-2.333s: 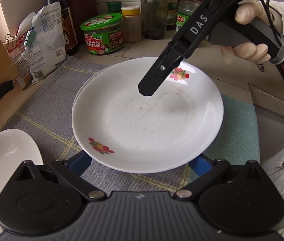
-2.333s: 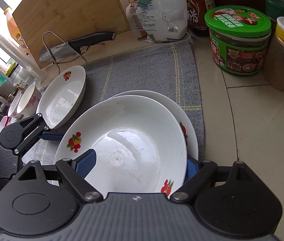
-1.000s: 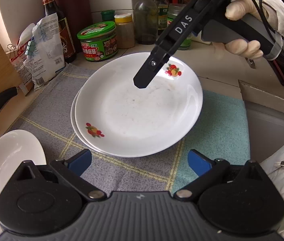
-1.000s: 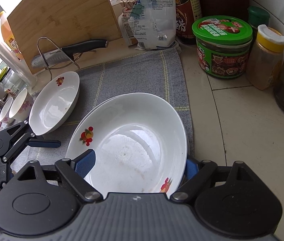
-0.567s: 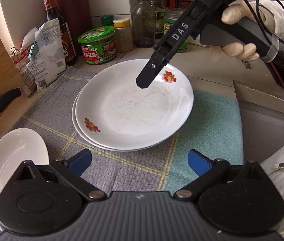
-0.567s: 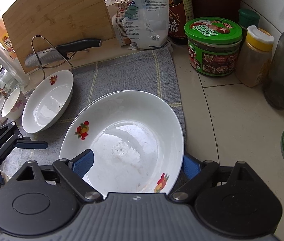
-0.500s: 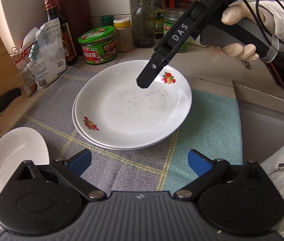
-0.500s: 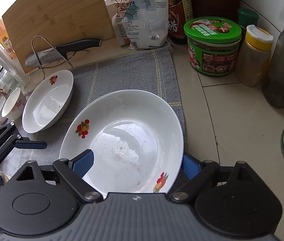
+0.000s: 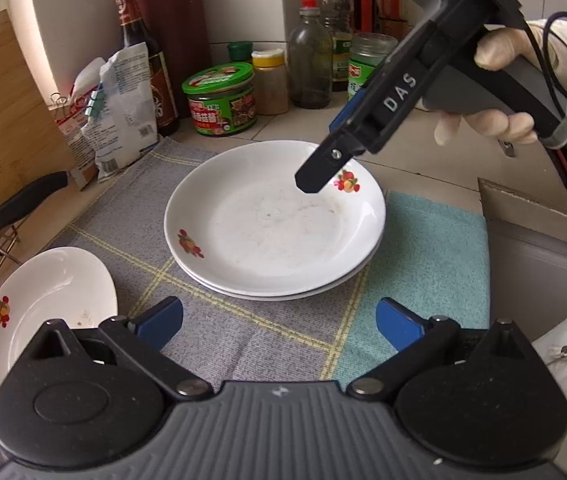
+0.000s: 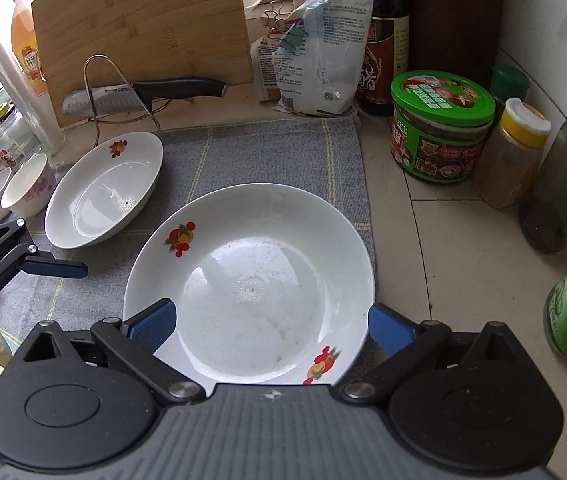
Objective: Organize plates and bowls
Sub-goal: 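Open the right gripper and pull it back from the plate stack, then move the left gripper to the brown-stained plate's rim and close on it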
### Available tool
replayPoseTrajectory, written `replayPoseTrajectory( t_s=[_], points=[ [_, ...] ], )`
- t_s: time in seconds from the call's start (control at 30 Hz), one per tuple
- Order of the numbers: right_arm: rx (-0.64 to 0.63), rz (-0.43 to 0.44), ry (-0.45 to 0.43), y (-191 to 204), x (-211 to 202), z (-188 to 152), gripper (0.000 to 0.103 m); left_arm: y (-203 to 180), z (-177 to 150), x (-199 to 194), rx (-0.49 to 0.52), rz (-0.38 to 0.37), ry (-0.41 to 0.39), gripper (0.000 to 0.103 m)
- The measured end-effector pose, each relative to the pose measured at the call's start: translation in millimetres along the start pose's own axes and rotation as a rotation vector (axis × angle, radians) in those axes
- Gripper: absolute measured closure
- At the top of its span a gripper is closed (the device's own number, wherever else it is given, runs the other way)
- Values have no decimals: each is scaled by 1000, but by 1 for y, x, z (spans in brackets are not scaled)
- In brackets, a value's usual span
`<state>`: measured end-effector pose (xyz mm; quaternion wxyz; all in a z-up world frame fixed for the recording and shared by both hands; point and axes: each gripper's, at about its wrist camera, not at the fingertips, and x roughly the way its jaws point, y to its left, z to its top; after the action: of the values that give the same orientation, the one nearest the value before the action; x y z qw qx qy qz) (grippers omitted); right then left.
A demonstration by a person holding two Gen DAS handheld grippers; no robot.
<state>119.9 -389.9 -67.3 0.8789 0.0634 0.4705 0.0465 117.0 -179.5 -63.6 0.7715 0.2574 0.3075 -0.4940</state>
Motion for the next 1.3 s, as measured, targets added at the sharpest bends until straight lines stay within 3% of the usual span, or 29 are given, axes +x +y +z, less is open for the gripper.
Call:
replayPoseTrajectory(
  t_s=[0.17, 0.57, 0.73, 0.83, 1.07, 1.3],
  points=[
    [-78, -56, -30, 19, -3, -2, 0, 7, -1, -10, -95, 89, -11, 1],
    [-251, 59, -148, 61, 5, 3, 0, 31, -13, -41, -435, 406, 9, 1],
    [-334, 60, -182, 87, 13, 6, 0, 38, -24, -56, -485, 468, 24, 1],
    [-364, 79, -189, 104, 16, 5, 0, 50, -28, -60, -488, 467, 35, 1],
    [-371, 46, -191, 131, 25, 7, 0, 76, -31, -74, -391, 425, 34, 1],
    [-455, 33, -164, 150, 39, 12, 0, 112, -27, -80, -417, 414, 52, 1]
  ],
)
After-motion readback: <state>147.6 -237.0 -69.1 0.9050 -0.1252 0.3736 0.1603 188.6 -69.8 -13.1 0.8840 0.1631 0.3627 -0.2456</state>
